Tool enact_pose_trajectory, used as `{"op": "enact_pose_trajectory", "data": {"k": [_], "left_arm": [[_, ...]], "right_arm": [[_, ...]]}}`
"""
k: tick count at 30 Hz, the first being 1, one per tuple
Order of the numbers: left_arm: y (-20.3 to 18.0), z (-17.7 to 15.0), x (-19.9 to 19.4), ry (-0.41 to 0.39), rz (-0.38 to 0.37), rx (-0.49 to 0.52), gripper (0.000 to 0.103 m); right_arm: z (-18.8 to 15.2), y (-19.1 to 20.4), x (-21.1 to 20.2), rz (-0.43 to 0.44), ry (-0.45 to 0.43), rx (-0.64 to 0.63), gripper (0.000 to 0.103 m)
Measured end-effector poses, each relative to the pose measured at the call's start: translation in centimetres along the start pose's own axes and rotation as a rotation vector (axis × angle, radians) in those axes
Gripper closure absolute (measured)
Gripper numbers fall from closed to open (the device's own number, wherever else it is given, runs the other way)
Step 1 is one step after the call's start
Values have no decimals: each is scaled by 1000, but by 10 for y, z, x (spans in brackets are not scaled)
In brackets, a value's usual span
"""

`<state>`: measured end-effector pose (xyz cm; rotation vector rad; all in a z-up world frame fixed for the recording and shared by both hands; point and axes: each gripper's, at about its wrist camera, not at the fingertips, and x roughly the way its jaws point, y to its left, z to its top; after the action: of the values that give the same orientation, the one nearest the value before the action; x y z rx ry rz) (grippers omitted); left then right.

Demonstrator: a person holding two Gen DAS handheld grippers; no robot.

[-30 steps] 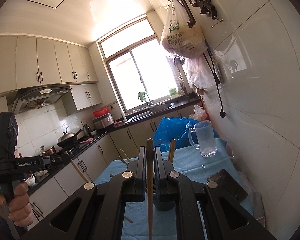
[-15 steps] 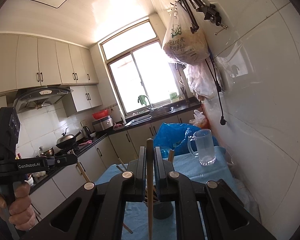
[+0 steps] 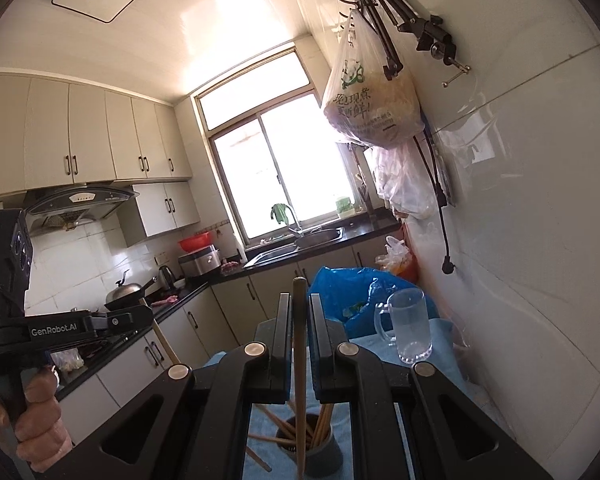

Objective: Organize utensils
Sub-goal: 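Lower the chopstick into the black cup and open the grippers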

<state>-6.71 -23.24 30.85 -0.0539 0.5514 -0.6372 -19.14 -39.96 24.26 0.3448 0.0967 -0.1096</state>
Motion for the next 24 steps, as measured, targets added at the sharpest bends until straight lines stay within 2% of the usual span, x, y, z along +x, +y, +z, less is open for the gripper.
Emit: {"op": "enact_pose_trajectory", "data": {"k": [5, 12, 24], "left_arm": [[8, 3, 27, 2, 29, -18, 98], [29, -9, 67, 66, 48, -53, 98], [46, -27, 101, 159, 54, -66, 98]], "right_arm": [[5, 0, 26, -17, -7, -4, 95], [-9, -1, 73, -34, 24, -17, 95], [-54, -12, 126, -59, 178, -23, 95]]}}
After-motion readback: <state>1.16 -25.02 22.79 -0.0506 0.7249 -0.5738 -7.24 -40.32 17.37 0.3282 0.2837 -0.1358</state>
